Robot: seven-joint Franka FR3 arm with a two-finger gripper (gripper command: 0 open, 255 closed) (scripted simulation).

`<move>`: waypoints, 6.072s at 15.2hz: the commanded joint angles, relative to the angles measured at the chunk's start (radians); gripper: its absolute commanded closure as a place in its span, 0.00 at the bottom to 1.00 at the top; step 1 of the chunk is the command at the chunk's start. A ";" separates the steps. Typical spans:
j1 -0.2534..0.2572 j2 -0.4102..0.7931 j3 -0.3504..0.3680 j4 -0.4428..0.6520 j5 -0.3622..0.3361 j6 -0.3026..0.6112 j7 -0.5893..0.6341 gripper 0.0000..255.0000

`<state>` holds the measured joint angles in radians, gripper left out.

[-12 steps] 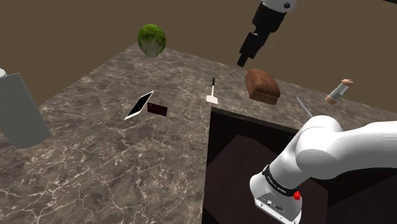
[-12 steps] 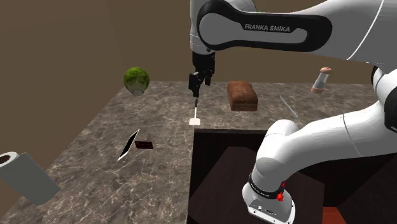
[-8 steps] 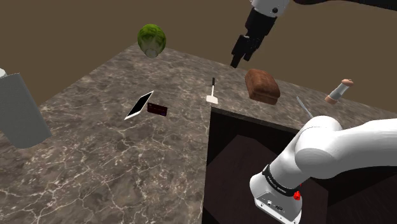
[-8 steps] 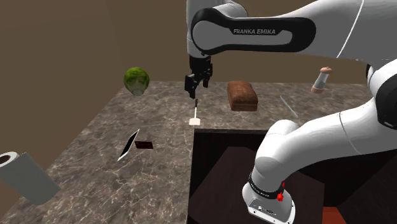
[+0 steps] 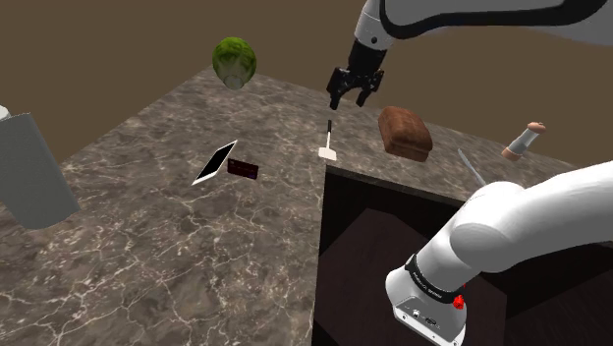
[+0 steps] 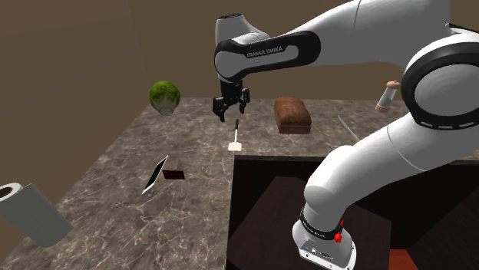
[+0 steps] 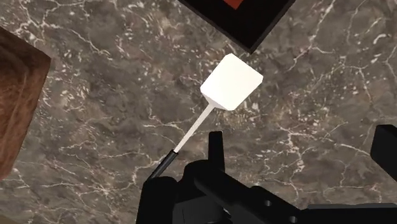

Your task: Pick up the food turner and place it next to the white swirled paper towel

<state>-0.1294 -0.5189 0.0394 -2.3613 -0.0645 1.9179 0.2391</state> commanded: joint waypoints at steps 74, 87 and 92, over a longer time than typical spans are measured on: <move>-0.181 0.396 -0.081 0.350 0.017 0.024 0.423 1.00; -0.180 0.392 -0.080 0.520 0.019 -0.150 0.416 1.00; -0.180 0.401 -0.079 0.597 0.020 -0.219 0.414 1.00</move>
<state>-0.3095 -0.1183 -0.0400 -1.7784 -0.0448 1.7138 0.6535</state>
